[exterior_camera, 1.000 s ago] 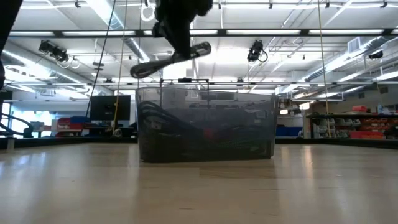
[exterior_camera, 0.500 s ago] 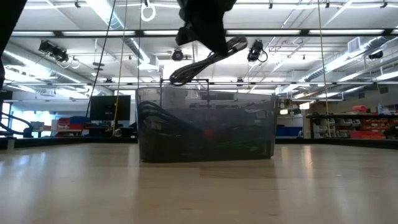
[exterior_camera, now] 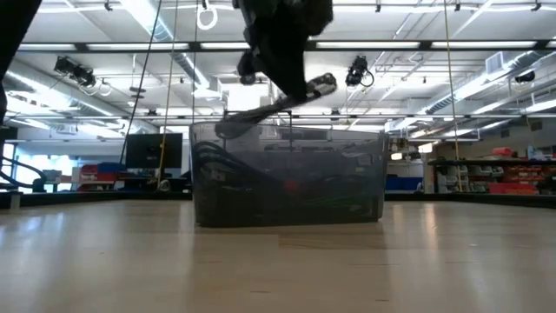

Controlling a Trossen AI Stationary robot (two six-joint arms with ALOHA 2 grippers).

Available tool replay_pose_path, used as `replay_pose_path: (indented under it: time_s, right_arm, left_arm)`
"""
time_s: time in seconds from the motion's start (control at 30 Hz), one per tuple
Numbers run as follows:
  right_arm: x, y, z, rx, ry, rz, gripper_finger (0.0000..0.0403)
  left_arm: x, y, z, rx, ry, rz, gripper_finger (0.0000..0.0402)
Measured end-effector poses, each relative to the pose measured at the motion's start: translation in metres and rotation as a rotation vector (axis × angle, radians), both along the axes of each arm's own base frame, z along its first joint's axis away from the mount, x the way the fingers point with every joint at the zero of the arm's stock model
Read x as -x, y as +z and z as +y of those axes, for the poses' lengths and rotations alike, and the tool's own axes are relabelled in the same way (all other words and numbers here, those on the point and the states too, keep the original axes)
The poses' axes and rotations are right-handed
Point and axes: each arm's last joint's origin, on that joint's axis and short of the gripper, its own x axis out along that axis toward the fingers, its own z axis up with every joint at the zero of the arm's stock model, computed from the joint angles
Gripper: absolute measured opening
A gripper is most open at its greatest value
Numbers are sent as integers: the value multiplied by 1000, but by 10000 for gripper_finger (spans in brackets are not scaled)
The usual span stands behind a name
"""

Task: Pick and place USB-C Cables
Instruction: Put the gray charger cable into the bottom black transparent bin, then adjust the bottom black transparent bin

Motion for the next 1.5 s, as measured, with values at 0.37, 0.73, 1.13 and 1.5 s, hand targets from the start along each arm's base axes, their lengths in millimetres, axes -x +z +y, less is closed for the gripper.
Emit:
replay_pose_path:
  time_s: [0.37, 0.73, 1.13, 1.5]
  right_arm:
    - [0, -1, 0, 7, 3, 12, 159]
    - [0, -1, 0, 28, 13, 24, 159]
    - [0, -1, 0, 37, 17, 30, 159]
    - [0, -1, 0, 77, 37, 54, 159]
  left_arm:
    - [-14, -40, -12, 85, -24, 102, 19]
    - [-18, -42, -12, 94, -8, 68, 123]
    - [-26, 4, -15, -53, 76, -72, 127]
    - [25, 73, -32, -382, 261, 77, 25]
